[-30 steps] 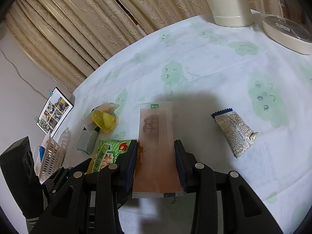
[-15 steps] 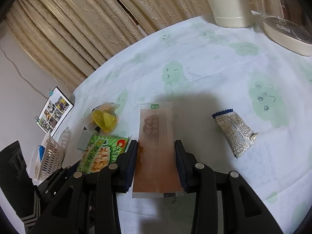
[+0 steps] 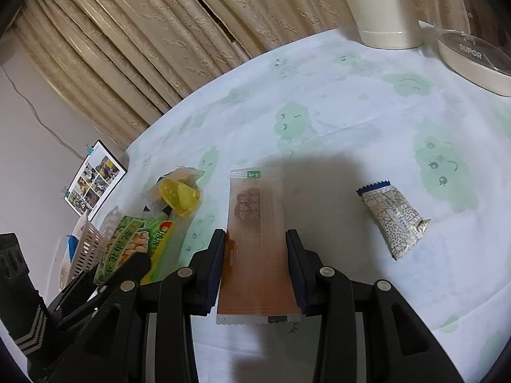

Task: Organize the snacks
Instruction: 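Carry the peanut bag into the pink basket and open the left gripper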

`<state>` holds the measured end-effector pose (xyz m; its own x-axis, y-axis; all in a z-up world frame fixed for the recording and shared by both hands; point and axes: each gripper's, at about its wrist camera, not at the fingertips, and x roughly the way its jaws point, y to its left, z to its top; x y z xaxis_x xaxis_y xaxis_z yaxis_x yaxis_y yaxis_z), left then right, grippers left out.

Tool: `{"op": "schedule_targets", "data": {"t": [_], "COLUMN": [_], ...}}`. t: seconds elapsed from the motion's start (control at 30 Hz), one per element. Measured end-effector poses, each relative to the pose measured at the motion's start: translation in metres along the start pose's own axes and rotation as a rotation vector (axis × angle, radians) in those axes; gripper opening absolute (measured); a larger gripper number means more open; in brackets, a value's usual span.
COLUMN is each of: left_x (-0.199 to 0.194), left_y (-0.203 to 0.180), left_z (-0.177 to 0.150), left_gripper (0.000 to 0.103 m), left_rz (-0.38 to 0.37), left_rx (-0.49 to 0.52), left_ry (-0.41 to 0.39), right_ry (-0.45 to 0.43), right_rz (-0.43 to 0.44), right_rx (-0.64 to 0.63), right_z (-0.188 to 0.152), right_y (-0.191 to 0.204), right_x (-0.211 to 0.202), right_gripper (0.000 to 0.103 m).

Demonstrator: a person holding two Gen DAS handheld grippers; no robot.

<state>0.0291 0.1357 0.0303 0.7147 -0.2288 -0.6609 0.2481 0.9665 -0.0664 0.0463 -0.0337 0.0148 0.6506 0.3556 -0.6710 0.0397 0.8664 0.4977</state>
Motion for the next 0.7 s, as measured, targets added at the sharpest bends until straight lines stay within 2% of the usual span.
{"op": "schedule_targets", "data": {"t": [0.4, 0.7], "left_x": [-0.026, -0.057], "left_y": [0.027, 0.077], "left_z": [0.005, 0.009], "left_gripper": [0.052, 0.052], "left_rz": [0.054, 0.161], "left_rx": [-0.068, -0.157], "left_ry": [-0.078, -0.158], "right_ry": [-0.023, -0.025], "right_rz": [0.031, 0.03], "right_rx": [-0.013, -0.011], "right_z": [0.0, 0.0], "right_y": [0.004, 0.004], "right_x": [-0.004, -0.004], "right_gripper": [0.036, 0.036]}}
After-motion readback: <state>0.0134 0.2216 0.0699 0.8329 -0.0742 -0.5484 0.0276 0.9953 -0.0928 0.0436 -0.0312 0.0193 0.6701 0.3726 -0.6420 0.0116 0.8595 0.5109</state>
